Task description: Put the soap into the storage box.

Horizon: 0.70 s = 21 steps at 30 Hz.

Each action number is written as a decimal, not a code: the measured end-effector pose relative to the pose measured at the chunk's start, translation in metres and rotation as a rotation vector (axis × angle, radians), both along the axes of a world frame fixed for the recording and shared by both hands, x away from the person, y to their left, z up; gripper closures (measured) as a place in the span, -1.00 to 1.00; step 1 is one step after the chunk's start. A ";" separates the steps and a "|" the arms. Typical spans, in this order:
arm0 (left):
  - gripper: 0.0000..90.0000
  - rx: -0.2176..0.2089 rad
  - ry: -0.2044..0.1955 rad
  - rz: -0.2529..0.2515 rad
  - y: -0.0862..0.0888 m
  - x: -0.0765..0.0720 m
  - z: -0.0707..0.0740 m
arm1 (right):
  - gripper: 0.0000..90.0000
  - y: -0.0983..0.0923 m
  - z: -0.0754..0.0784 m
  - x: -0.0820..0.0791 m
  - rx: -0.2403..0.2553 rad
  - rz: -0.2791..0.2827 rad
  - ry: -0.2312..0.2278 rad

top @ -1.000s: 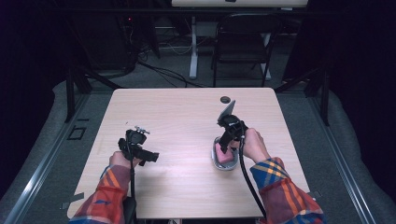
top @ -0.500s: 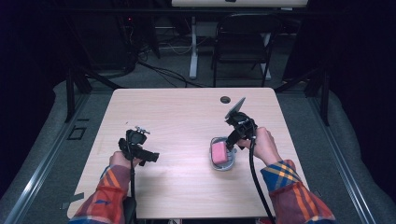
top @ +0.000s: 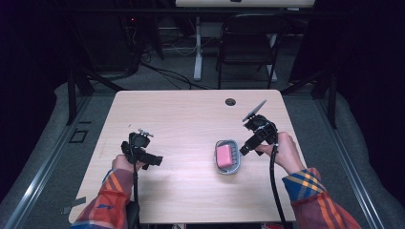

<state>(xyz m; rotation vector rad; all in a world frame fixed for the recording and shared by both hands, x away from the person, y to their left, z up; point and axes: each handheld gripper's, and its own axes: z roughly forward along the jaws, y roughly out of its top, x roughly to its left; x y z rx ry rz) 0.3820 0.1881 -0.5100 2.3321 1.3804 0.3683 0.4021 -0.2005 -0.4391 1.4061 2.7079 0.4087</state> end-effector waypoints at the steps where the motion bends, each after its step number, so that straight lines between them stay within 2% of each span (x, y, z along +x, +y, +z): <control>1: -0.98 0.002 0.001 -0.001 0.000 0.000 0.000 | -0.69 -0.003 0.000 -0.005 -0.032 0.018 -0.025; 4: -0.99 0.005 0.002 -0.006 0.000 0.000 0.000 | -0.72 -0.008 0.000 -0.009 -0.038 0.026 -0.043; 5: -0.99 0.005 0.001 -0.006 -0.001 0.000 0.000 | -0.76 -0.011 0.000 -0.011 -0.023 0.017 -0.041; 7: -0.99 0.004 0.001 -0.005 -0.001 0.000 0.000 | -0.78 -0.017 0.001 -0.013 -0.038 0.031 -0.044; 9: -0.98 0.005 0.001 -0.006 -0.001 0.000 0.000 | -0.84 -0.023 0.000 -0.016 -0.021 0.019 -0.051; 14: -0.98 0.006 0.002 -0.007 -0.001 0.000 0.000 | -0.92 -0.037 -0.004 -0.024 -0.045 0.012 -0.066; 15: -0.98 0.006 0.002 -0.009 -0.001 0.000 0.000 | -0.94 -0.042 -0.006 -0.027 -0.063 0.011 -0.062; 21: -0.98 0.006 0.003 -0.007 -0.001 0.000 -0.001 | -0.99 -0.055 -0.013 -0.036 -0.065 0.009 -0.074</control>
